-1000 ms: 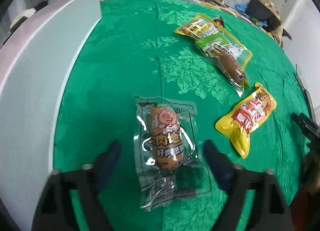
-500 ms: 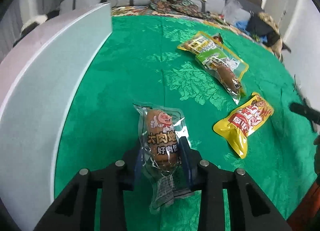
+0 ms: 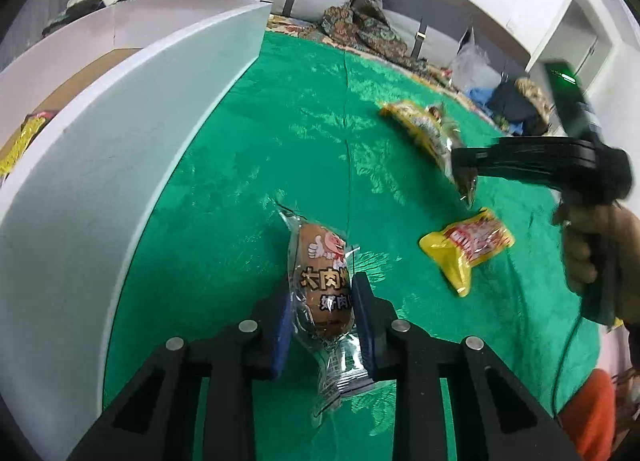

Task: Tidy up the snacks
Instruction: 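Grasp the green-labelled sausage pack with the right tool while the left tool holds its sausage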

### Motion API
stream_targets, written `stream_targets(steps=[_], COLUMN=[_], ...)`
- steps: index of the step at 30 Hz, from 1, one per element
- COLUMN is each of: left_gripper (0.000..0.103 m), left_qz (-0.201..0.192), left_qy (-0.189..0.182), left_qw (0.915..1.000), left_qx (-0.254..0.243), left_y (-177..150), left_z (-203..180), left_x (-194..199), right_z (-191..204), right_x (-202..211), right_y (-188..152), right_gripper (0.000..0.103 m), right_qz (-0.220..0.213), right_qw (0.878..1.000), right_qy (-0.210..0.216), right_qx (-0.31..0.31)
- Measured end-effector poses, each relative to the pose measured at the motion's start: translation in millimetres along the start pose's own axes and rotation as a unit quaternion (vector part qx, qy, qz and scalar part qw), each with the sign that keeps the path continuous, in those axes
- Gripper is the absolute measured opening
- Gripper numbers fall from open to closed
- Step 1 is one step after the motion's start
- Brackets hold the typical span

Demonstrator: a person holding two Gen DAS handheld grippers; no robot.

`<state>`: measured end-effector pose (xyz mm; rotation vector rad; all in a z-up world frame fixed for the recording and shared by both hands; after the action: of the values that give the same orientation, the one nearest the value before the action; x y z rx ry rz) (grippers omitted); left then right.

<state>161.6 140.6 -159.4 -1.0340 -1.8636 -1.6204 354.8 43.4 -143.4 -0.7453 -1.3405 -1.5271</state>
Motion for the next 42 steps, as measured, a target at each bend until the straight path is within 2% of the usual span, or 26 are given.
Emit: stream_targets(steps=[1,3,5,8,11,13,15,18,20,21,22,23,24,25,27,29,32,34,35,38,42], left_gripper=[0.026,0.025,0.025,0.025,0.025,0.025,0.025,0.025,0.025,0.025,0.025,0.025,0.025,0.025,0.025,0.024,0.021,0.002,0.002,0.002,0.001], left_qz=[-0.003,-0.008,-0.01,-0.011,-0.014,-0.016,-0.02,-0.023,-0.025,-0.025,-0.026,-0.027,-0.029,-0.03,-0.033,-0.037,-0.047,-0.055,-0.06,-0.075,-0.062], left_qy=[-0.004,-0.011,-0.014,-0.016,-0.018,-0.02,-0.023,-0.027,-0.029,-0.03,-0.031,-0.034,-0.036,-0.037,-0.041,-0.05,-0.065,-0.075,-0.08,-0.088,-0.081], left_qw=[1.0,0.9999,0.9998,0.9997,0.9996,0.9996,0.9995,0.9992,0.9991,0.999,0.9989,0.9988,0.9987,0.9986,0.9982,0.9974,0.9956,0.9942,0.9934,0.9915,0.9938], left_qx=[0.003,0.009,0.011,0.016,0.017,0.014,0.014,0.019,0.021,0.021,0.022,0.023,0.024,0.025,0.027,0.035,0.048,0.054,0.057,0.06,0.046], left_y=[2.3,2.9,2.1,-0.5,-6.0,-8.3,-10.1,-10.3,-10.5,-10.8,-11.3,-11.1,-10.7,-9.7,-9.0,-8.4,-4.6,-0.3,2.3,11.8,6.6], left_z=[-0.9,-2.9,-5.1,-6.4,-8.5,-10.3,-11.5,-8.9,-6.1,-5.5,-5.2,-4.6,-3.9,-3.9,-2.4,-2.7,-4.2,-6.2,-6.8,-8.8,-9.8], left_x=[-0.3,0.7,2.0,2.7,6.4,6.9,6.6,5.1,3.8,3.5,3.5,3.9,4.8,5.8,7.8,10.0,15.6,20.9,24.1,33.3,31.0], right_z=[-5.0,-14.2,-29.2,-48.7,-50.8,-49.3,-53.0,-55.0,-52.8,-49.2,-42.5,-36.7,-30.8,-27.5,-27.5,-40.2,-60.5,-67.2,-69.0,-62.7,-32.1], right_x=[15.8,35.7,52.1,56.7,56.4,50.8,42.8,13.4,-12.4,-22.4,-24.6,-30.7,-33.7,-35.2,-31.9,-21.5,-2.8,10.1,17.9,38.6,62.5], right_y=[0.8,2.1,2.7,-0.5,-0.9,1.2,2.6,4.5,3.9,3.0,7.7,7.2,5.6,3.7,0.5,-2.4,-4.6,-5.2,-3.3,3.7,17.2], right_gripper=[0.035,0.006,0.005,0.006,0.015,0.066,0.068,0.068,0.068,0.073,0.07,0.07,0.063,0.058,0.054,0.053,0.053,0.053,0.053,0.053,0.054], right_qz=[-0.009,-0.014,-0.017,-0.009,-0.005,0.008,0.011,0.044,0.071,0.079,0.059,0.061,0.059,0.059,0.06,0.053,0.036,0.03,0.022,0.0,-0.016], right_qw=[0.999,0.996,0.989,0.988,0.989,0.988,0.987,0.979,0.975,0.973,0.978,0.982,0.986,0.987,0.985,0.972,0.953,0.938,0.933,0.936,0.941], right_qy=[0.029,0.067,0.097,0.088,0.086,0.083,0.059,0.04,0.009,0.0,-0.01,-0.027,-0.051,-0.058,-0.013,0.054,0.124,0.173,0.188,0.202,0.224], right_qx=[-0.025,-0.062,-0.107,-0.128,-0.123,-0.132,-0.149,-0.193,-0.212,-0.215,-0.201,-0.177,-0.146,-0.135,-0.161,-0.221,-0.273,-0.3,-0.306,-0.288,-0.253])
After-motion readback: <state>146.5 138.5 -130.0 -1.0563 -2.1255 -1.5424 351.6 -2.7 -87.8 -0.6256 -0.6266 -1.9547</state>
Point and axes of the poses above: each gripper's, at about its wrist camera, not at the fingertips, and x roughly against the way its jaws point, z to its left, y to its top, the point moved 10 cm from there along -x, roughly the way its jaws point, and after that the axes turned 13 degrees about -x, right-handed, at the moved point
